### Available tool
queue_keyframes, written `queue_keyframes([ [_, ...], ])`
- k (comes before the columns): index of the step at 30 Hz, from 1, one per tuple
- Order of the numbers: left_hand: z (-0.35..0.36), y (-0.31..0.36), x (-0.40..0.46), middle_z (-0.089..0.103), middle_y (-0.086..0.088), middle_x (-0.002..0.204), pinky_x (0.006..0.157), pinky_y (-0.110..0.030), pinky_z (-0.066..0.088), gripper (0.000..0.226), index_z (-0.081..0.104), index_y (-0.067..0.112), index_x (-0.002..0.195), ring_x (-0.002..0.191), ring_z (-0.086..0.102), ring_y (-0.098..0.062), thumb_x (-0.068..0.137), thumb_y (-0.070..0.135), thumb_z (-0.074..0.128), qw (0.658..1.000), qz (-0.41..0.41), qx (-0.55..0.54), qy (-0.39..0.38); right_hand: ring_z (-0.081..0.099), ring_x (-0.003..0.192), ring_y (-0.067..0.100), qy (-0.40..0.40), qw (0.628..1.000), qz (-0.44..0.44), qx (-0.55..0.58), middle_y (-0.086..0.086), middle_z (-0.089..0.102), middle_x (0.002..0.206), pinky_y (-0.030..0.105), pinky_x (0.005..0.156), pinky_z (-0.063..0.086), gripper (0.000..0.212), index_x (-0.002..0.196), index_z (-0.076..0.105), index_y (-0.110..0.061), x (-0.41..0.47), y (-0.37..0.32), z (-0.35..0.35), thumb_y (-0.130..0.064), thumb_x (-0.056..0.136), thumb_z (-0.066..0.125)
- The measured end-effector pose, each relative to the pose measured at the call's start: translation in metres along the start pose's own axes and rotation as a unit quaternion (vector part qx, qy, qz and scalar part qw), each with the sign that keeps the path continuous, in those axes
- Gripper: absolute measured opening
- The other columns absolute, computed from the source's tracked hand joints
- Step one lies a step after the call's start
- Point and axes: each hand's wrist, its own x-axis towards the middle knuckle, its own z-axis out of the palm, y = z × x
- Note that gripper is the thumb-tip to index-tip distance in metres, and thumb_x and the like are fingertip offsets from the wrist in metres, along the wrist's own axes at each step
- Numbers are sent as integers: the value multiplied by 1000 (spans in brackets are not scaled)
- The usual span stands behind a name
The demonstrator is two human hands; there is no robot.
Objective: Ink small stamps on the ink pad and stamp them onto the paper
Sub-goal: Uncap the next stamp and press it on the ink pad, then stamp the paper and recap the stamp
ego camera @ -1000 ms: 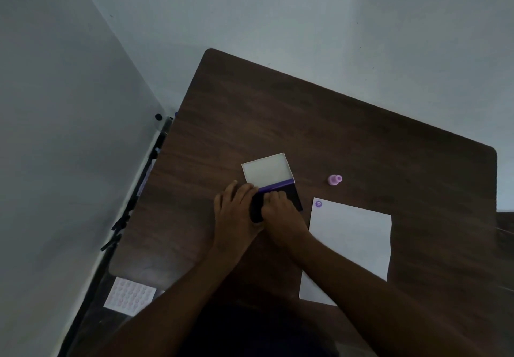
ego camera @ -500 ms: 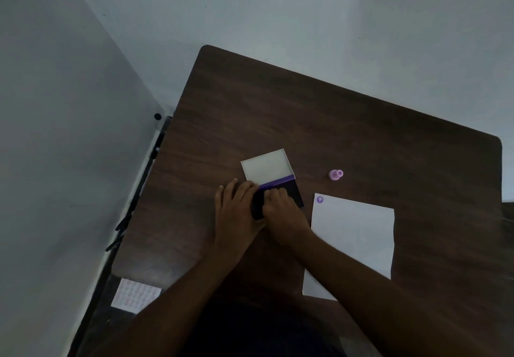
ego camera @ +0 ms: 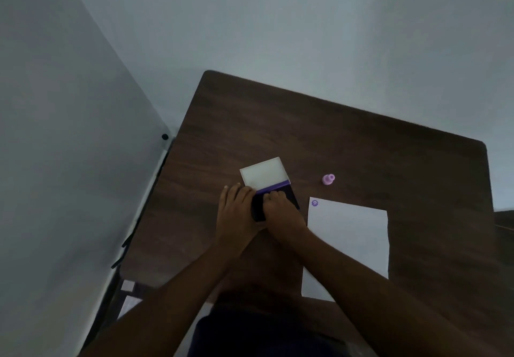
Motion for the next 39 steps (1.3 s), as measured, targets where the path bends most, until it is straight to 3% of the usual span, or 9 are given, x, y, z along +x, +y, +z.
queue_keyframes([
  [2, -1, 1, 2, 56, -3, 131, 113, -39, 13, 87, 51, 19, 125, 127, 43, -22, 57, 74, 57, 1000, 1, 15, -24, 47, 120, 30, -15, 997, 43, 69, 14, 50, 131, 43, 105, 37, 48, 127, 47, -11, -6, 3, -11, -20, 84, 65],
  [5, -1, 3, 1, 48, -6, 138, 111, -38, 19, 103, 42, 17, 133, 129, 39, -22, 52, 79, 59, 999, -11, 6, -33, 60, 96, 15, 141, 936, 104, 305, 6, 66, 107, 31, 88, 48, 22, 108, 63, -16, -40, 13, -20, -28, 90, 58],
  [11, -25, 28, -5, 51, -1, 135, 101, -37, 31, 94, 45, 25, 134, 122, 44, -17, 59, 81, 58, 998, -42, -48, -5, 60, 68, 16, 137, 671, 129, 718, 10, 69, 85, 27, 59, 50, 17, 95, 73, -18, -94, 35, -50, -17, 91, 56],
  [15, -63, 67, -8, 62, 3, 121, 92, -22, 32, 59, 56, 29, 123, 110, 50, -7, 72, 56, 68, 980, 1, -197, 12, 53, 71, 16, 66, 476, 61, 875, 10, 61, 86, 29, 64, 47, 27, 109, 65, -1, -109, 50, -63, -17, 88, 57],
  [19, -99, 117, -13, 61, 0, 123, 92, -16, 32, 67, 57, 21, 125, 113, 49, -8, 69, 57, 60, 962, 51, -267, 18, 54, 72, 17, 39, 343, 33, 938, 16, 55, 97, 30, 69, 51, 29, 110, 65, 0, -115, 55, -73, -15, 87, 57],
  [24, -119, 153, -14, 63, -3, 122, 97, -21, 37, 56, 61, 16, 122, 115, 52, -12, 71, 35, 76, 950, 39, -308, 44, 48, 107, 30, 23, 253, 18, 967, 25, 55, 129, 28, 67, 55, 32, 115, 63, 3, -124, 53, -91, -12, 88, 55],
  [30, -123, 167, -7, 60, -9, 125, 104, -32, 36, 52, 60, 10, 121, 118, 52, -22, 75, 28, 76, 961, 8, -273, 26, 33, 127, 27, 29, 235, 29, 971, 25, 49, 136, 32, 94, 43, 42, 124, 56, 2, -132, 51, -101, -12, 84, 57],
  [34, -130, 170, -2, 58, 2, 110, 89, -6, 35, 47, 65, 16, 114, 98, 52, -5, 71, 29, 78, 962, 70, -261, 34, 50, 109, 27, 35, 193, 23, 980, 25, 47, 137, 28, 70, 56, 37, 117, 61, 4, -137, 49, -106, -9, 83, 55],
  [39, -136, 173, 3, 50, 15, 101, 80, 1, 32, 42, 58, 34, 106, 91, 47, 9, 70, 28, 78, 958, 111, -258, 55, 37, 123, 26, 33, 173, 27, 984, 25, 45, 139, 30, 81, 54, 39, 122, 58, 3, -141, 48, -111, -8, 85, 54],
])
